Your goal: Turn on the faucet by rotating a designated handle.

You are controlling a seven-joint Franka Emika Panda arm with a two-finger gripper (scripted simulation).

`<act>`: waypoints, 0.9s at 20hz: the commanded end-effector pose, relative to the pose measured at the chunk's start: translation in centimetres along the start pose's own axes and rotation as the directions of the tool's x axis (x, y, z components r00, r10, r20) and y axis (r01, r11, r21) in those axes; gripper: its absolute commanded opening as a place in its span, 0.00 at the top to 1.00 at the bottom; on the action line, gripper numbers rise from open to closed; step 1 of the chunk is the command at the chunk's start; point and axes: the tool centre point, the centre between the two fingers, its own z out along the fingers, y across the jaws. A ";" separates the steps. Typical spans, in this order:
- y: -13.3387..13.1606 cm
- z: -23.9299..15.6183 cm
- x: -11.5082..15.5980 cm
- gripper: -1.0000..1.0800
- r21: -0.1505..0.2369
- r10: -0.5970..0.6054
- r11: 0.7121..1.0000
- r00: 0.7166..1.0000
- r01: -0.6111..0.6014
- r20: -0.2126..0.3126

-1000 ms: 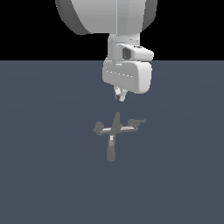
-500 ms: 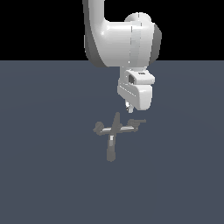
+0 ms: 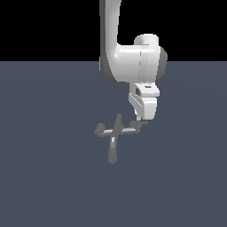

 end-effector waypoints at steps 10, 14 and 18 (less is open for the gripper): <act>-0.4 0.8 0.9 1.00 0.002 0.037 0.999 0.999 -0.037 -0.002; 1.0 0.8 2.0 1.00 0.002 0.037 0.999 0.999 -0.037 -0.002; 2.1 0.8 2.8 1.00 0.002 0.037 0.999 0.999 -0.037 -0.002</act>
